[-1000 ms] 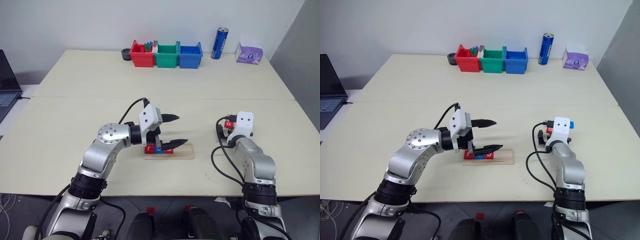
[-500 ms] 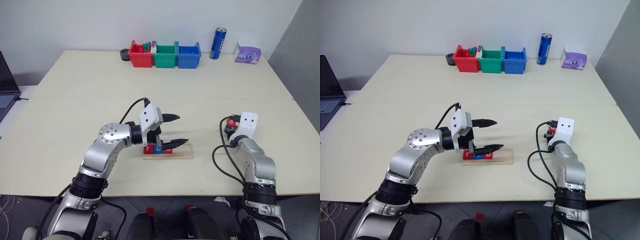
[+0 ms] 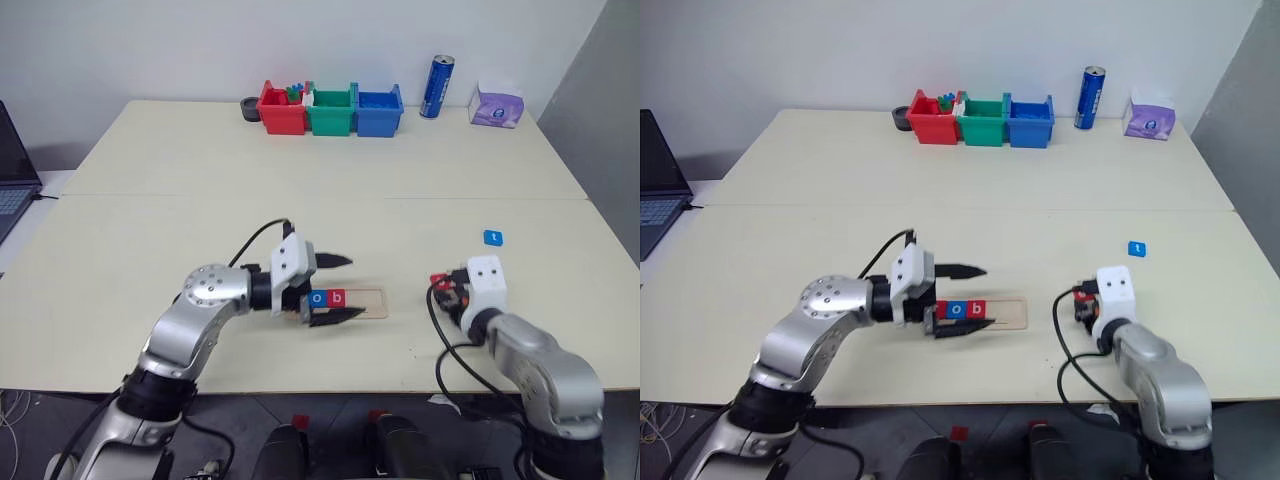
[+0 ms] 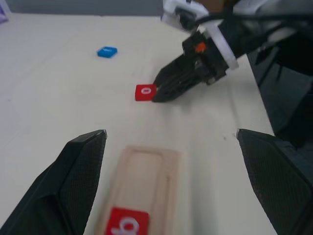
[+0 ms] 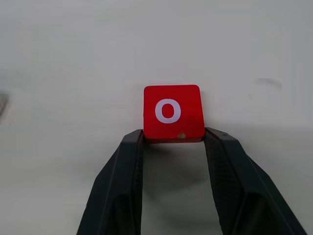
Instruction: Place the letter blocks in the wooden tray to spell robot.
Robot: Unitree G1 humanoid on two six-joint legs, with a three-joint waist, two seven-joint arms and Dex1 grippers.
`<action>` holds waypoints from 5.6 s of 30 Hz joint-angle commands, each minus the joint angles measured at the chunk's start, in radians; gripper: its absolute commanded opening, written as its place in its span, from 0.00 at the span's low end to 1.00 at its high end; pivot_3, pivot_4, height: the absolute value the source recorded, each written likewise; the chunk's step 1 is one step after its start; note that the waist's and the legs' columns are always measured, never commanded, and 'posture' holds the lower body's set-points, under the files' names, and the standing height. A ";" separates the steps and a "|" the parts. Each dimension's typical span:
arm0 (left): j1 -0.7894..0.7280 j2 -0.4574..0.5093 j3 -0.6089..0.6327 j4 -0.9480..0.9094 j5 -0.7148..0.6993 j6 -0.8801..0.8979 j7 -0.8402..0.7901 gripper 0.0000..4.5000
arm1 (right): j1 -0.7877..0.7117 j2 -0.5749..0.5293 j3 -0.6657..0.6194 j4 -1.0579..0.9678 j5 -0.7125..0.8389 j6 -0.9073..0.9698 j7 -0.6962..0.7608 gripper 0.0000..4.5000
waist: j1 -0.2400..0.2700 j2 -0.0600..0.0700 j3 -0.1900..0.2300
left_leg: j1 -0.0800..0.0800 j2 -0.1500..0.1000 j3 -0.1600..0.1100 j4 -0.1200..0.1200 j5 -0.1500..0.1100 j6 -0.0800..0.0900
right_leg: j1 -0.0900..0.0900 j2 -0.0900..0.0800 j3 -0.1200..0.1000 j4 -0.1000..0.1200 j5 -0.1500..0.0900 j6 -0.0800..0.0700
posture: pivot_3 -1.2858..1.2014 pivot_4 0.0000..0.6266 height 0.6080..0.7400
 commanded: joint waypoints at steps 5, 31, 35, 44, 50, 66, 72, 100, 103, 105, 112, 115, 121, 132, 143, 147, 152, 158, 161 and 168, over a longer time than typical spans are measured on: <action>0.000 0.020 0.030 -0.050 -0.035 0.010 0.009 1.00 | -0.012 0.161 -0.042 -0.126 0.064 0.302 0.018 0.55 | 0.000 -0.001 -0.001 | 0.001 0.000 0.000 0.000 0.000 0.000 | 0.001 0.000 0.000 0.000 0.000 0.000 | 0.52 0.24 1.00; -0.065 -0.005 0.000 0.028 -0.027 -0.022 -0.026 1.00 | -0.138 -0.428 0.115 0.501 0.047 -0.895 0.909 0.99 | 0.001 -0.002 0.000 | 0.000 -0.002 0.004 0.001 -0.001 0.002 | 0.000 0.000 -0.001 -0.002 -0.001 0.001 | 0.52 0.24 1.00; -0.064 -0.001 0.002 0.020 -0.027 -0.017 -0.031 1.00 | -0.173 -0.450 0.146 0.611 0.030 -0.998 0.980 0.99 | 0.001 -0.002 0.000 | 0.001 -0.001 0.003 0.001 -0.001 0.001 | 0.000 0.000 -0.001 -0.001 -0.001 0.001 | 0.52 0.24 1.00; -0.067 0.004 0.003 0.016 -0.027 -0.013 -0.034 1.00 | -0.208 -0.453 0.191 0.775 -0.029 -1.146 1.030 0.99 | 0.004 -0.002 0.000 | 0.000 -0.001 0.003 0.001 -0.001 0.001 | 0.000 0.000 0.000 -0.001 0.002 -0.004 | 0.52 0.24 1.00; -0.076 0.006 0.002 0.023 -0.025 -0.014 -0.040 1.00 | -0.209 -0.460 0.195 0.837 -0.056 -1.207 1.043 0.99 | 0.004 -0.002 0.000 | 0.001 -0.001 0.003 0.001 -0.001 0.001 | 0.000 0.000 -0.001 -0.001 0.002 -0.004 | 0.52 0.24 1.00; -0.086 0.007 0.002 0.051 -0.012 -0.039 -0.064 1.00 | -0.237 -0.447 0.182 0.806 -0.028 -1.177 1.043 0.32 | 0.004 -0.002 0.000 | 0.001 -0.001 0.003 0.002 -0.001 0.001 | 0.002 0.000 0.000 0.000 0.002 -0.004 | 0.52 0.24 1.00; -0.103 0.082 0.061 0.144 -0.011 -0.101 -0.139 1.00 | -0.366 -0.372 0.206 0.724 0.010 -1.054 1.012 0.32 | -0.003 -0.001 0.001 | 0.003 -0.001 0.002 0.002 -0.001 0.001 | 0.001 0.000 0.000 0.001 0.003 -0.004 | 0.52 0.24 1.00; -0.096 0.140 0.075 0.226 0.011 -0.186 -0.191 1.00 | -0.506 -0.222 0.404 0.912 -0.127 -1.142 1.074 0.32 | 0.004 0.000 0.001 | 0.000 -0.001 0.002 0.002 -0.001 0.001 | 0.000 -0.001 -0.003 0.001 0.003 -0.005 | 0.52 0.24 1.00; -0.096 0.136 0.072 0.220 0.010 -0.182 -0.189 1.00 | -0.513 -0.215 0.408 0.922 -0.136 -1.144 1.073 0.32 | 0.004 0.000 0.001 | 0.000 -0.001 0.002 0.002 -0.001 0.001 | 0.000 -0.001 -0.003 0.001 0.003 -0.005 | 0.52 0.24 1.00; -0.097 0.133 0.070 0.217 0.010 -0.179 -0.190 1.00 | -0.517 -0.210 0.412 0.934 -0.146 -1.147 1.071 0.32 | 0.004 0.000 0.001 | 0.000 -0.001 0.002 0.002 -0.001 0.001 | 0.000 -0.001 -0.003 0.001 0.003 -0.005 | 0.52 0.24 1.00; -0.098 0.132 0.070 0.208 0.008 -0.170 -0.190 1.00 | -0.519 -0.206 0.421 0.947 -0.160 -1.152 1.078 0.32 | 0.004 0.000 0.001 | 0.000 -0.001 0.002 0.002 -0.001 0.001 | 0.000 -0.001 -0.003 0.001 0.003 -0.005 | 0.52 0.24 1.00; -0.098 0.129 0.069 0.202 0.009 -0.164 -0.187 1.00 | -0.525 -0.204 0.424 0.963 -0.168 -1.157 1.070 0.32 | 0.004 0.000 0.001 | 0.000 -0.001 0.002 0.002 -0.001 0.001 | 0.000 -0.001 -0.003 0.001 0.003 -0.005 | 0.52 0.24 1.00; -0.100 0.122 0.065 0.196 0.009 -0.159 -0.181 1.00 | -0.534 -0.196 0.422 0.977 -0.177 -1.162 1.067 0.32 | 0.004 0.000 0.001 | 0.000 -0.001 0.002 0.002 -0.001 0.001 | 0.000 -0.001 -0.003 0.001 0.003 -0.005 | 0.52 0.24 1.00; -0.097 0.121 0.067 0.198 0.011 -0.162 -0.174 1.00 | -0.542 -0.194 0.423 1.008 -0.198 -1.189 1.062 0.32 | 0.004 0.000 0.001 | 0.001 -0.001 0.002 0.002 -0.001 0.001 | 0.000 -0.001 -0.003 0.001 0.003 -0.005 | 0.52 0.24 1.00; -0.095 0.119 0.066 0.199 0.014 -0.168 -0.170 1.00 | -0.551 -0.197 0.422 1.021 -0.195 -1.191 1.070 0.55 | 0.004 0.000 0.001 | 0.001 -0.001 0.002 0.002 -0.001 0.001 | 0.000 -0.002 -0.003 0.001 0.003 -0.005 | 0.52 0.24 1.00; -0.096 0.117 0.063 0.201 0.015 -0.169 -0.170 1.00 | -0.550 -0.206 0.416 1.011 -0.186 -1.180 1.081 0.86 | 0.004 0.000 0.001 | 0.001 -0.001 0.002 0.002 -0.001 0.001 | 0.000 -0.002 -0.003 0.001 0.003 -0.005 | 0.52 0.24 1.00; -0.100 0.110 0.060 0.205 0.019 -0.174 -0.170 1.00 | -0.557 -0.219 0.391 0.980 -0.153 -1.130 1.092 0.98 | 0.004 0.000 0.001 | 0.001 -0.001 0.002 0.002 -0.001 0.001 | 0.000 -0.002 -0.003 0.001 0.003 -0.005 | 0.52 0.24 1.00; -0.099 0.093 0.060 0.186 0.010 -0.163 -0.158 1.00 | -0.549 -0.259 0.247 0.818 -0.023 -0.861 1.019 0.98 | 0.004 0.000 0.001 | 0.000 -0.001 0.001 0.002 -0.001 0.001 | 0.000 -0.002 -0.003 0.001 0.003 -0.005 | 0.52 0.24 1.00; -0.095 0.066 0.057 0.159 -0.003 -0.143 -0.132 1.00 | -0.487 -0.301 0.153 0.689 0.018 -0.749 0.938 0.98 | 0.006 0.000 0.001 | 0.000 -0.001 0.000 0.002 -0.001 0.001 | 0.000 -0.002 -0.003 0.001 0.003 -0.005 | 0.52 0.24 1.00; -0.104 0.003 0.025 0.171 0.008 -0.138 -0.116 1.00 | -0.272 -0.307 0.092 0.433 0.020 -0.671 0.751 0.98 | 0.006 0.000 0.001 | -0.001 -0.002 0.000 0.002 -0.001 0.001 | 0.001 -0.002 -0.002 0.000 0.003 -0.005 | 0.52 0.24 1.00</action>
